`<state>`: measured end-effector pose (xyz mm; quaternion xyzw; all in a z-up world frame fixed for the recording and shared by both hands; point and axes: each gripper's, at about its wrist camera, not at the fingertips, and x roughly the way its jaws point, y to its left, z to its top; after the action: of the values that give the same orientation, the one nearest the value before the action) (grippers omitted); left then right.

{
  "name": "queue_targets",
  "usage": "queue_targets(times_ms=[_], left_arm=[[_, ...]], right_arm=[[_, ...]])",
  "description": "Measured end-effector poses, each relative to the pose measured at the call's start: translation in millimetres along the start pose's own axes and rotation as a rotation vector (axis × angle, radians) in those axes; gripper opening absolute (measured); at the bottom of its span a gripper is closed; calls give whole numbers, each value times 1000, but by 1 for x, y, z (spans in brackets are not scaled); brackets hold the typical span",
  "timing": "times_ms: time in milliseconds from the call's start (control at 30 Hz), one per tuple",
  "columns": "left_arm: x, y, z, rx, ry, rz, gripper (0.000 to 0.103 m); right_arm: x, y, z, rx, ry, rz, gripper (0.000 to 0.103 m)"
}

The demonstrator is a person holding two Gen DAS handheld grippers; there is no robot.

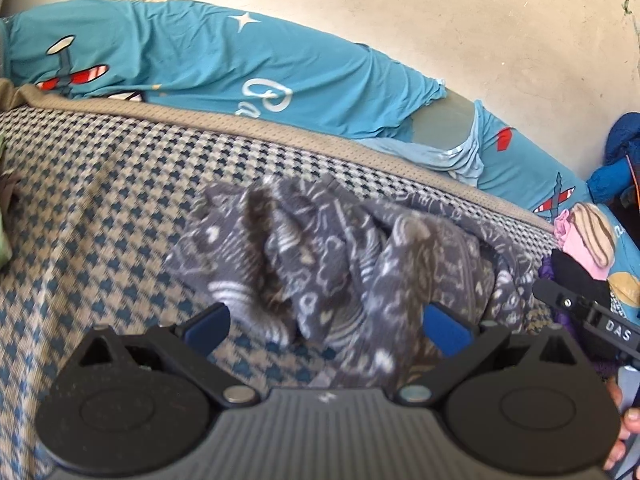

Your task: Fold clothes

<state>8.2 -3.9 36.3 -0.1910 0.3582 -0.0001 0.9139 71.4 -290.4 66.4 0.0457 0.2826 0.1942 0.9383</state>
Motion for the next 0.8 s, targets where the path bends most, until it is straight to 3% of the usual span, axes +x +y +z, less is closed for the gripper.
queue_targets(times_ms=[200, 433, 800], left_arm=[[14, -12, 13, 26, -12, -49, 103], [37, -19, 14, 1, 21, -106, 103], [66, -27, 2, 32, 74, -90, 103]], right_arm=[[23, -4, 17, 4, -40, -49, 55], [58, 11, 28, -114, -47, -75, 63], [116, 35, 22, -327, 18, -141, 64]])
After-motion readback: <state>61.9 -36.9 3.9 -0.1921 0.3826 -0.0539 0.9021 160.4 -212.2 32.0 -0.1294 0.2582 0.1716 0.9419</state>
